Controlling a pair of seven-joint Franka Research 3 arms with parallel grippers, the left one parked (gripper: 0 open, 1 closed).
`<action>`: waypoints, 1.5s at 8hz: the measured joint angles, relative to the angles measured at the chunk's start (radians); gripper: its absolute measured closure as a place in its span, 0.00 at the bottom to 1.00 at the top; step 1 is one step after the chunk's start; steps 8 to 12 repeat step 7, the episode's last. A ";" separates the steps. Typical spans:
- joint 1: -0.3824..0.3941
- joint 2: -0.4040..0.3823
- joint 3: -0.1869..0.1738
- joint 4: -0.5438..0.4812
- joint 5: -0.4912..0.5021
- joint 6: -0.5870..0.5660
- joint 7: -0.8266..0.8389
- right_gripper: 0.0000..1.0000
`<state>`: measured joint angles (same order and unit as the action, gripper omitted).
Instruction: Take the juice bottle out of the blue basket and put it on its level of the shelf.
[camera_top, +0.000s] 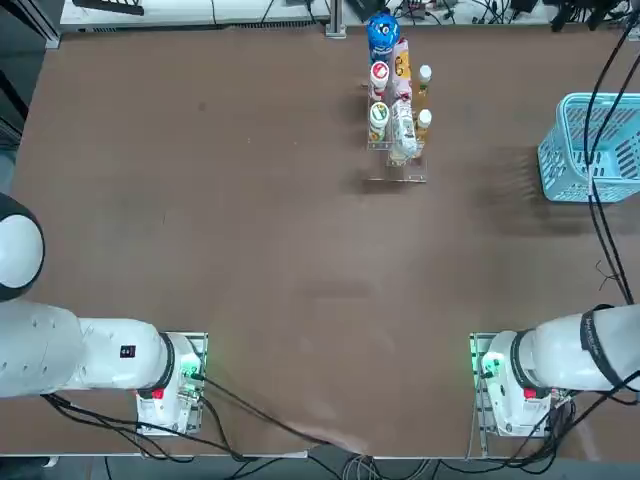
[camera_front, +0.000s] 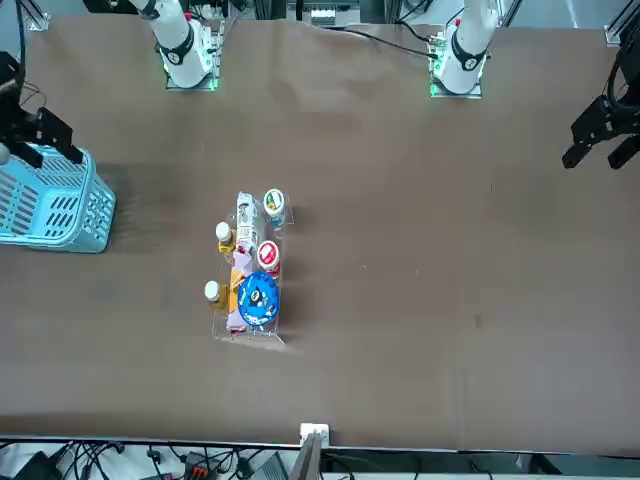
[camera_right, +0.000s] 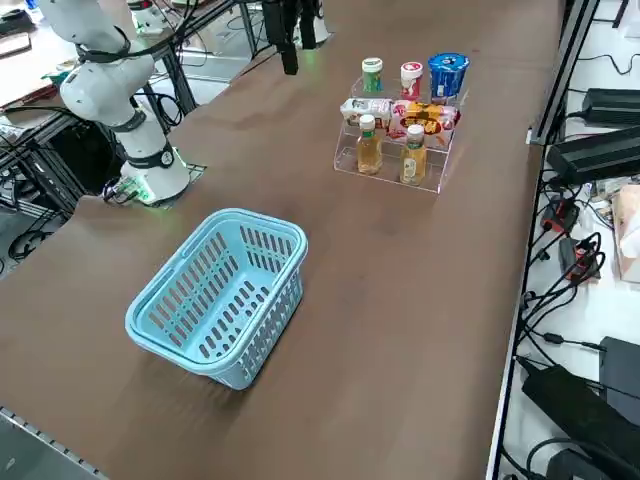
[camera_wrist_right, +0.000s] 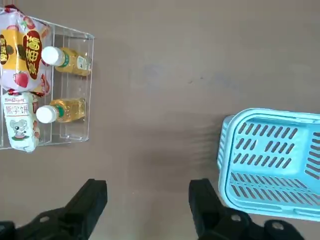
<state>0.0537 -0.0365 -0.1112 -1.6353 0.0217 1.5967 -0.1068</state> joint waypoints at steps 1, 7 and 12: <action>-0.003 0.000 0.008 0.000 0.001 0.000 0.000 0.00; 0.007 0.001 0.058 0.000 0.001 -0.001 0.143 0.00; 0.007 0.001 0.058 0.000 0.001 -0.001 0.143 0.00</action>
